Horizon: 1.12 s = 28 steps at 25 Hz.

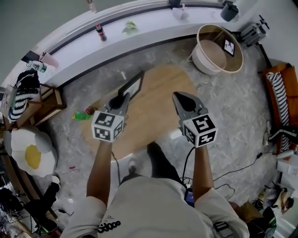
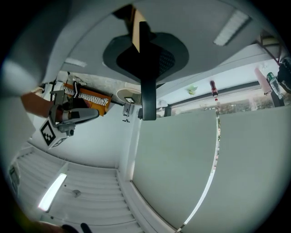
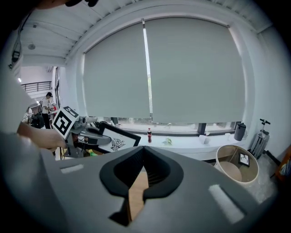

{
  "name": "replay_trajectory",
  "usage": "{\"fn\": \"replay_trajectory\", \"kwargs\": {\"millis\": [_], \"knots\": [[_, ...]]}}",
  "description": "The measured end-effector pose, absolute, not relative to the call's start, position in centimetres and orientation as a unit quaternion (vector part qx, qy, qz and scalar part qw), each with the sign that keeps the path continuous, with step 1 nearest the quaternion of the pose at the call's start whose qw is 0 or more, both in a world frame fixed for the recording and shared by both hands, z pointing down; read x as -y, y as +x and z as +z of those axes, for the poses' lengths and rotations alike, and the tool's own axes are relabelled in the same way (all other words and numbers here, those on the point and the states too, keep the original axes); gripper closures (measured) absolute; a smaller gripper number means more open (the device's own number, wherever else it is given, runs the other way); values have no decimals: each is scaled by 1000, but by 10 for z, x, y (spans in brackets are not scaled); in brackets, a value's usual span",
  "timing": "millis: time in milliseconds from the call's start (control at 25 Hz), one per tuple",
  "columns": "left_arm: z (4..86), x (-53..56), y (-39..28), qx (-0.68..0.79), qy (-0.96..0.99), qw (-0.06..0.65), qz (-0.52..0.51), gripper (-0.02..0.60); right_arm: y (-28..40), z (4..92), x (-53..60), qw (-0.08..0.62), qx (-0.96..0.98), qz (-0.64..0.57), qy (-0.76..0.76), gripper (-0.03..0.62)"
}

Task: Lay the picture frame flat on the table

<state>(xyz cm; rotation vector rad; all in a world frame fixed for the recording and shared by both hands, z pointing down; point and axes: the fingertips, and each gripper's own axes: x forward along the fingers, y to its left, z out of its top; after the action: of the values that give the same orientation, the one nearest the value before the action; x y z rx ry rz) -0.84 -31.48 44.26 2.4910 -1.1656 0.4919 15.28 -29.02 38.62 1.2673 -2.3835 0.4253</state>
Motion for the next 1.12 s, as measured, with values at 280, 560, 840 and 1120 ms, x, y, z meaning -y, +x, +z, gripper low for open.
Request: {"fn": "replay_trajectory", "kwargs": {"millis": [280,560,840,1120], "knots": [[489,351,-4,419,865,209,181,558,160,437,333,215,852,191,438,591],[541,385,8,423,855,239,180,558,169,486,369,237,848,216,423,591],[608,401,20,413,848,263,204,558,168,536,393,256,844,228,413,591],[677,398,32,405,832,302,228,558,175,593,395,275,831,254,412,589]]}}
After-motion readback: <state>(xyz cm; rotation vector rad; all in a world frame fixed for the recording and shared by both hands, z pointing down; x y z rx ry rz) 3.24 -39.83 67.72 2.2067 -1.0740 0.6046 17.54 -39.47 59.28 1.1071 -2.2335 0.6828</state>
